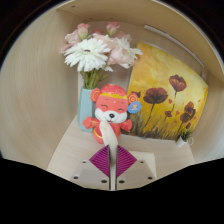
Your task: Fold towel
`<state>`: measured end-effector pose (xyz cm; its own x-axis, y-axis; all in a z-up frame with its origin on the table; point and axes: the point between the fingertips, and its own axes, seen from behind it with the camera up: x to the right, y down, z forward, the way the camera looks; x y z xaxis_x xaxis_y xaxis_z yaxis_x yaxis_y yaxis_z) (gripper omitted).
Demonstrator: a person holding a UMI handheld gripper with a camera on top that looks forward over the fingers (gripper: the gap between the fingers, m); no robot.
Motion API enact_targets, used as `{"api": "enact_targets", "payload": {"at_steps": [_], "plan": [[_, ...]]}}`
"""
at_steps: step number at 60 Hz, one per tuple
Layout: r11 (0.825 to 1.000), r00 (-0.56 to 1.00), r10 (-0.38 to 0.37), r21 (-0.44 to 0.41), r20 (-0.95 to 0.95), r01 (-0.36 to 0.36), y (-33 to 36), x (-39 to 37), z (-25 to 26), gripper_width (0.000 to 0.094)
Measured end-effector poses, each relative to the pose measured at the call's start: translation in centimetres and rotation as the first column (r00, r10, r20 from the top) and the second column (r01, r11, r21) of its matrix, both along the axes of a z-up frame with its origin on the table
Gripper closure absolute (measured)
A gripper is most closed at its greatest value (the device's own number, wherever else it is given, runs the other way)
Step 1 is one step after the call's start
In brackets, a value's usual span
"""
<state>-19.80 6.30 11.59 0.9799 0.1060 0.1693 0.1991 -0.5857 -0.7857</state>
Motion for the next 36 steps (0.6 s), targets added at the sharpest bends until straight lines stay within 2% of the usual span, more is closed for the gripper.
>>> {"api": "enact_targets", "payload": {"at_steps": [4, 8, 14, 16, 20, 25, 30, 36], "plan": [[1.0, 1.0, -0.02, 0.024, 0.006, 0.02, 0.1, 4.4, 1.7, 0.0872], [0.999, 0.999, -0.038, 0.033, -0.021, 0.038, 0.1, 9.0, 1.0, 0.0832], [0.997, 0.997, -0.074, -0.004, -0.02, 0.074, -0.5, 14.9, -2.6, 0.0563], [0.995, 0.995, -0.1, -0.03, -0.017, 0.1, -0.9, 16.3, -4.3, 0.0509], [0.991, 0.994, -0.097, -0.093, -0.04, 0.093, -1.7, 18.1, -7.6, 0.045], [0.987, 0.994, -0.076, -0.146, -0.073, 0.065, -2.9, 18.4, -9.9, 0.0431], [0.99, 0.996, -0.039, -0.139, -0.077, 0.028, -3.1, 18.3, -9.1, 0.0415], [0.995, 0.999, -0.022, -0.103, -0.05, 0.017, -3.1, 18.6, -5.8, 0.0396]]}}
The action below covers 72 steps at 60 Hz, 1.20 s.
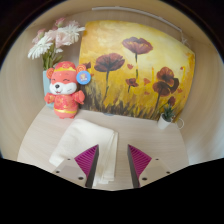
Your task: Fold towel
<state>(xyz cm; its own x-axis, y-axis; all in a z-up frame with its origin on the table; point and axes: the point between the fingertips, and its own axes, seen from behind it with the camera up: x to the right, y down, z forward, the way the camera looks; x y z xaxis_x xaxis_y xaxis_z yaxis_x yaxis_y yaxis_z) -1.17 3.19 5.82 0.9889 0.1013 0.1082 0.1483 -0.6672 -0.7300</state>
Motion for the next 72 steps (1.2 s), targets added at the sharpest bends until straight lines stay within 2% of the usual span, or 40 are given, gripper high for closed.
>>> {"api": "enact_targets", "payload": {"at_steps": [7, 16, 26, 37, 50, 72], "plan": [[0.998, 1.0, -0.008, 0.066, 0.005, 0.007, -0.4, 0.1, 6.1, 0.0377], [0.986, 0.999, -0.049, 0.16, -0.015, 0.051, -3.5, 0.4, 13.9, 0.0355], [0.972, 0.997, -0.073, 0.221, -0.038, 0.08, -9.2, 0.5, 18.7, 0.0346], [0.96, 0.991, -0.099, 0.252, -0.09, 0.119, -16.0, -0.1, 20.2, 0.0347], [0.965, 0.991, -0.106, 0.231, -0.08, 0.122, -22.9, -0.8, 19.8, 0.0345], [0.963, 0.992, -0.098, 0.246, -0.074, 0.113, -27.6, -1.4, 20.9, 0.0344]]}}
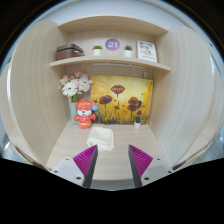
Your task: Fold towel
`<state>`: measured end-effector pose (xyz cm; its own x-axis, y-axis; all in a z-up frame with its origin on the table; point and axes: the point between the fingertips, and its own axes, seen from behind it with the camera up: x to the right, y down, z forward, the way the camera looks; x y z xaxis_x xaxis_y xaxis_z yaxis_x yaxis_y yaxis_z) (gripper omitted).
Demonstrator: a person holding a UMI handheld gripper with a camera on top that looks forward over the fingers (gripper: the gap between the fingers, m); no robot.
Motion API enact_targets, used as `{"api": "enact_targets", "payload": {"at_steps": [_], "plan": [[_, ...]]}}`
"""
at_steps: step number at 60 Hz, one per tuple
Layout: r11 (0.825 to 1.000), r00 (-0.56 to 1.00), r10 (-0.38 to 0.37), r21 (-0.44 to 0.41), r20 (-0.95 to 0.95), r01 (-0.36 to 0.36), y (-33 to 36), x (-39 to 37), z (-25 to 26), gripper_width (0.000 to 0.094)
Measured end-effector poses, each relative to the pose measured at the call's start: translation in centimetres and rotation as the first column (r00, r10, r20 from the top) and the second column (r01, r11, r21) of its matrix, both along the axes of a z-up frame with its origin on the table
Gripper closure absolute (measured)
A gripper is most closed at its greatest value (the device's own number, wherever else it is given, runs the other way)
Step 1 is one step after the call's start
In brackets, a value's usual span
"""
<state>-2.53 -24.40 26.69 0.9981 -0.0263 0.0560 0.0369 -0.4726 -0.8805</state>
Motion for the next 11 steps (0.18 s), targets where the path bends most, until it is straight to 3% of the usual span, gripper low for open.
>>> {"api": "enact_targets", "payload": {"at_steps": [11], "plan": [[1.0, 1.0, 0.001, -0.009, -0.009, -0.001, -1.0, -0.43, -0.32, 0.0345]]}}
